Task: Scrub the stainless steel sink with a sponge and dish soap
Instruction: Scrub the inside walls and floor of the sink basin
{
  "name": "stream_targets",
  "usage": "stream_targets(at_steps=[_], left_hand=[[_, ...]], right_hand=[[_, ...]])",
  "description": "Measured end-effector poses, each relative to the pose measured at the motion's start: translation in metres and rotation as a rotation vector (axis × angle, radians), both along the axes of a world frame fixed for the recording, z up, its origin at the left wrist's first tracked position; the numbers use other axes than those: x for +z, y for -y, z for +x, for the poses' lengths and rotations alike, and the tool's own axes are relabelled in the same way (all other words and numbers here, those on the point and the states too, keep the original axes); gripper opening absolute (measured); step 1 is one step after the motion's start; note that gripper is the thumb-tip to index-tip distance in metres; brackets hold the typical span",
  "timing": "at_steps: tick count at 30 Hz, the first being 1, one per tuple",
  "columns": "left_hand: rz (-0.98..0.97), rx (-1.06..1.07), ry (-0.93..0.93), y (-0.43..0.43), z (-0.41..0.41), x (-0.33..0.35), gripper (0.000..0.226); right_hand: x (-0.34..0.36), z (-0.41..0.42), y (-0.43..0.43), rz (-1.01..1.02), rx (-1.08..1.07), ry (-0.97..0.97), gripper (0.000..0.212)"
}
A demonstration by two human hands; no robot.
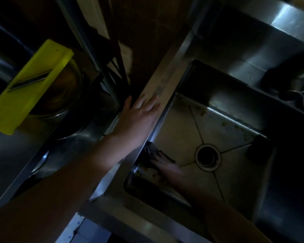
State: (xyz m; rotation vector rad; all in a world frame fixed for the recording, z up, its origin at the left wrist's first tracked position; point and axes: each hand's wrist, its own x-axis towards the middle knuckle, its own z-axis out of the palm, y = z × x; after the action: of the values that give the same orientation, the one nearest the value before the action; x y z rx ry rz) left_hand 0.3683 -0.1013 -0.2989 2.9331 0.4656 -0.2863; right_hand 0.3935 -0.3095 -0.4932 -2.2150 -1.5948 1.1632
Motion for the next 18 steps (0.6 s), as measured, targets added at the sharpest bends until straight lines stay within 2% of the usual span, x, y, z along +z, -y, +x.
stream_targets(at_steps=[5,8,13,15,17,18], left_hand=[[-0.021,0.013,0.013,0.001,0.001,0.004,0.044],[-0.020,0.016,0.029,0.003,0.001,0.004,0.044],[-0.022,0.020,0.075,0.002,0.000,0.001,0.042],[-0.006,0.013,0.065,0.002,0.000,-0.001,0.042],[-0.004,0.016,0.062,0.002,0.000,-0.002,0.043],[-0.006,0.020,0.061,0.002,-0.001,-0.002,0.043]], right_hand=[[-0.005,0.040,-0.010,0.078,-0.098,0.068,0.046],[-0.001,0.080,-0.033,0.069,-0.369,0.054,0.048],[0.014,0.119,-0.081,0.212,-0.916,-0.147,0.031],[0.013,0.121,-0.091,0.188,-0.948,-0.176,0.032],[0.009,0.109,-0.089,0.075,-0.887,-0.194,0.038],[0.006,0.099,-0.084,0.031,-0.822,-0.134,0.038]])
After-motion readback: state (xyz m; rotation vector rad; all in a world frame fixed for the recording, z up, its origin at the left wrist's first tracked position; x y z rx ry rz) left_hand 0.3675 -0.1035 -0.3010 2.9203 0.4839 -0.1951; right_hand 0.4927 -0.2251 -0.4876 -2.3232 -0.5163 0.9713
